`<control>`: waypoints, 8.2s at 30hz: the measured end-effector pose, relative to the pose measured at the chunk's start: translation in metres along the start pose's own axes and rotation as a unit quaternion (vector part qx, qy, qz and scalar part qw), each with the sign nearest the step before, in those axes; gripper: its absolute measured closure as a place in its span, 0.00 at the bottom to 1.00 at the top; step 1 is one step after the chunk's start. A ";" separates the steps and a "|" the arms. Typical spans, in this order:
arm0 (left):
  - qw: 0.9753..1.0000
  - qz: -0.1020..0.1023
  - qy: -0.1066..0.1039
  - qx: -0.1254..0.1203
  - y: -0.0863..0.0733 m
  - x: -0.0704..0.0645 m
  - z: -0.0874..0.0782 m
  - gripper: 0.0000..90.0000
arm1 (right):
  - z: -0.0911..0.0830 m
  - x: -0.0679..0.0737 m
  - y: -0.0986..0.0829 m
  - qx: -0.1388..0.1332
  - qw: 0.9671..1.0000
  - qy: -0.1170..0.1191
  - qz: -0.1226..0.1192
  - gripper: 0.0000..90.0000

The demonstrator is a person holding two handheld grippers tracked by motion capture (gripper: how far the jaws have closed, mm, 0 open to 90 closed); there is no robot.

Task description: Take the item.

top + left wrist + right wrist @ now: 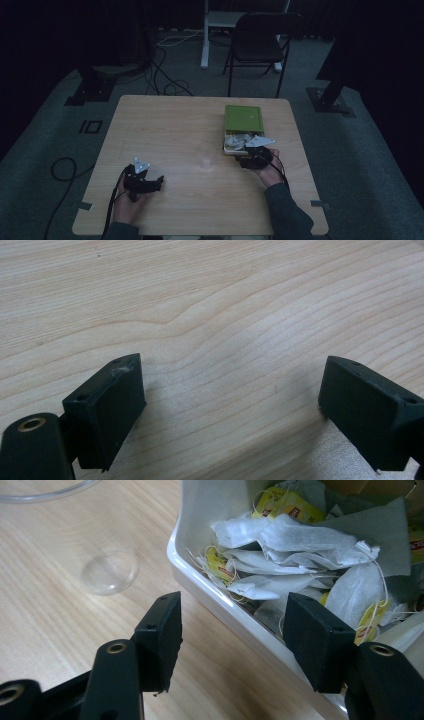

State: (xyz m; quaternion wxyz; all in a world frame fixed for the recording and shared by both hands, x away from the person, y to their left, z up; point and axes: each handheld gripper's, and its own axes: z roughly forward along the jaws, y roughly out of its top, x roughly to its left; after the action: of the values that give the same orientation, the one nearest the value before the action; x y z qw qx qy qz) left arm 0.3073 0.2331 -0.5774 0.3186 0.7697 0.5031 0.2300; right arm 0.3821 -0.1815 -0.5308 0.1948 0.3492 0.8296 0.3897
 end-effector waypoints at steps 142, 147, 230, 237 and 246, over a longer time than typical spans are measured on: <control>1.000 -0.002 0.000 0.000 0.000 0.000 0.000 0.14 | -0.068 0.032 0.047 -0.093 0.991 -0.092 -0.037 1.00; 1.000 -0.002 0.000 0.000 0.000 0.000 0.000 0.14 | -0.070 0.035 0.047 -0.098 0.991 -0.086 -0.039 1.00; 1.000 -0.002 0.000 0.001 0.000 0.000 0.000 0.13 | -0.053 0.092 0.085 -0.119 0.988 -0.021 -0.101 1.00; 1.000 -0.001 0.000 0.001 0.000 0.000 0.000 0.14 | -0.046 0.094 0.088 -0.119 0.988 -0.014 -0.098 1.00; 1.000 -0.001 0.000 0.000 0.000 0.000 0.000 0.13 | -0.036 0.097 0.091 -0.118 0.989 -0.006 -0.093 1.00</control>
State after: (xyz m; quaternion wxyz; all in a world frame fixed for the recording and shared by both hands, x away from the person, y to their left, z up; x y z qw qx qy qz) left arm 0.3073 0.2330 -0.5772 0.3185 0.7694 0.5040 0.2294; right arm 0.3332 -0.0881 -0.4422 0.2749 0.2469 0.8056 0.4630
